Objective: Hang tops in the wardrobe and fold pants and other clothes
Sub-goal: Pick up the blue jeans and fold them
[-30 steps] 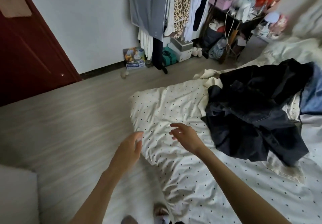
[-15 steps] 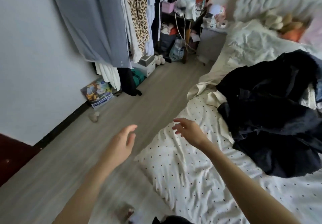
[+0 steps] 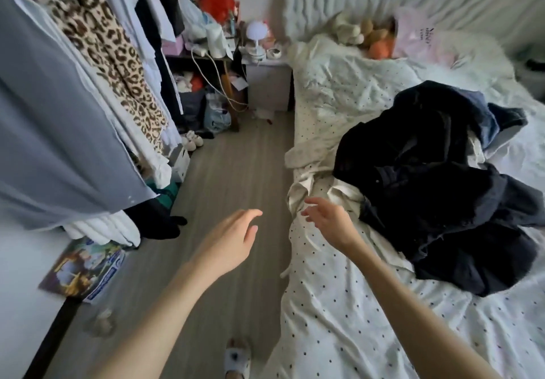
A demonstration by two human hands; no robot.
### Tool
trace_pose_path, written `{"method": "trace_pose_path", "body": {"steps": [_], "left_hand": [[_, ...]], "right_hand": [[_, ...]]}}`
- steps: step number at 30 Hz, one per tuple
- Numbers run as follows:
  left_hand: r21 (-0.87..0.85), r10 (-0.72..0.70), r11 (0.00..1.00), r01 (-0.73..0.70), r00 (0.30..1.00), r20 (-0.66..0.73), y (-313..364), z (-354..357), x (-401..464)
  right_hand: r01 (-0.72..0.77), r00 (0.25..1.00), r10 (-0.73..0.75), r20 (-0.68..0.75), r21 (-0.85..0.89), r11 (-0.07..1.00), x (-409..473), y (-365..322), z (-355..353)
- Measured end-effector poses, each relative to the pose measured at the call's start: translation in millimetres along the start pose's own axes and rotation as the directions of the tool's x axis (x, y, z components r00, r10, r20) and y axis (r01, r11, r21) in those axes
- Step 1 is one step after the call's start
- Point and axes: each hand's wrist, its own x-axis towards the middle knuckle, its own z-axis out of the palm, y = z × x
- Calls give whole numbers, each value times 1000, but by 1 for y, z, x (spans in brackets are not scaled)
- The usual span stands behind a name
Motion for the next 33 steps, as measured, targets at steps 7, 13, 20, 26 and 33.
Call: {"method": "trace_pose_path", "body": {"steps": [7, 13, 20, 26, 33], "left_hand": [[-17, 242, 970, -242, 960, 142, 2, -38, 144], [-109, 396, 918, -381, 866, 305, 13, -29, 250], [-169, 570, 818, -550, 731, 375, 34, -25, 406], [-242, 675, 724, -646, 591, 443, 83, 3, 495], [-305, 717, 669, -678, 479, 506, 160, 62, 587]], "right_hand": [[-112, 958, 126, -258, 68, 991, 77, -26, -40], [-244, 856, 267, -443, 109, 964, 123, -18, -84], [-325, 673, 354, -650, 171, 930, 204, -23, -130], [-424, 575, 425, -699, 189, 886, 242, -14, -184], [-480, 421, 435, -796, 212, 851, 292, 51, -281]]}}
